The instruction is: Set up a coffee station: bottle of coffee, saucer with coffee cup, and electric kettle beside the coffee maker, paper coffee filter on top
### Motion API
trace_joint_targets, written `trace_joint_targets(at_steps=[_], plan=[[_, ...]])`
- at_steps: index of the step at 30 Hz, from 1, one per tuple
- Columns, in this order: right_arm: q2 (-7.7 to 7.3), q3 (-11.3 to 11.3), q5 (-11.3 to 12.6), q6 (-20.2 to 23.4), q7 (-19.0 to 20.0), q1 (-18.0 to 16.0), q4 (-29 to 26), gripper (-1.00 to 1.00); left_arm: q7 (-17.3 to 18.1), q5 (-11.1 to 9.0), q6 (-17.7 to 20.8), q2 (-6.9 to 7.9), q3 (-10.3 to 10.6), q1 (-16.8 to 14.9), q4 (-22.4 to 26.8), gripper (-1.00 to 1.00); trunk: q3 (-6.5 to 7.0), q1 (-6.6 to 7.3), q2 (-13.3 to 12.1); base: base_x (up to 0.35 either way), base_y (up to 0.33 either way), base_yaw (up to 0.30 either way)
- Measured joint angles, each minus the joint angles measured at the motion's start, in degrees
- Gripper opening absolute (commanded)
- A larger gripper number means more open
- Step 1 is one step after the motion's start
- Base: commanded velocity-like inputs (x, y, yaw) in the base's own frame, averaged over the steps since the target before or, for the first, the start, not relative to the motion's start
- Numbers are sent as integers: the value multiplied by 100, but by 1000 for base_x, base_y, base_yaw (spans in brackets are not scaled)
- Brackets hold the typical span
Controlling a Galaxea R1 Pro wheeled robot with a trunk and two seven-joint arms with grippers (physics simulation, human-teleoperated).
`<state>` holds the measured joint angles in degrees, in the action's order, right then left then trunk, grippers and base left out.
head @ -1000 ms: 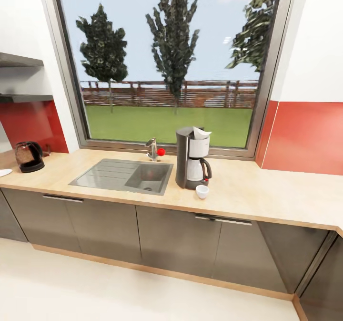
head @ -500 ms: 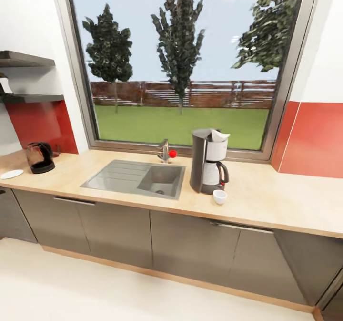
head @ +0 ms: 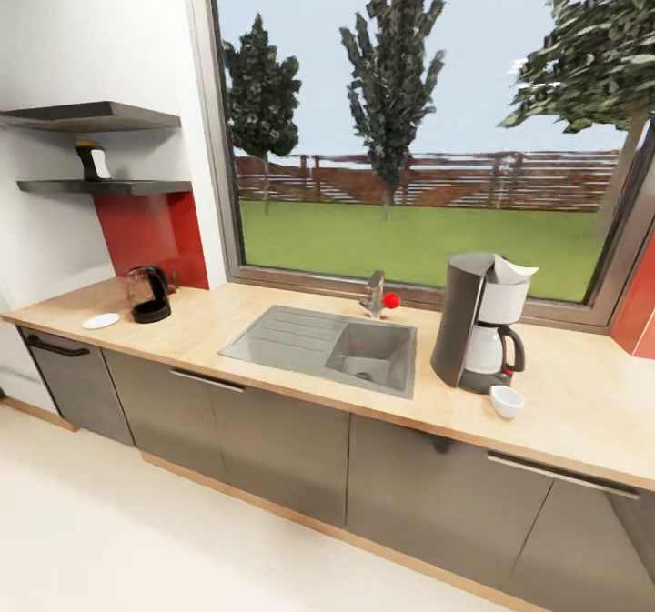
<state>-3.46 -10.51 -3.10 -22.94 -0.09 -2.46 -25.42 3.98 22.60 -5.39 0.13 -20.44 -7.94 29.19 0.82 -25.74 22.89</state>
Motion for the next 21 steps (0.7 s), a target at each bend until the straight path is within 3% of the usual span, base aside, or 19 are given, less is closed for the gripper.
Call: trace_joint_targets(at_steps=[21], plan=[[4,3,0,0,1,0,8,100,0,-9,-2,1,0,8,-2,100,60,1,0,262,244,276]])
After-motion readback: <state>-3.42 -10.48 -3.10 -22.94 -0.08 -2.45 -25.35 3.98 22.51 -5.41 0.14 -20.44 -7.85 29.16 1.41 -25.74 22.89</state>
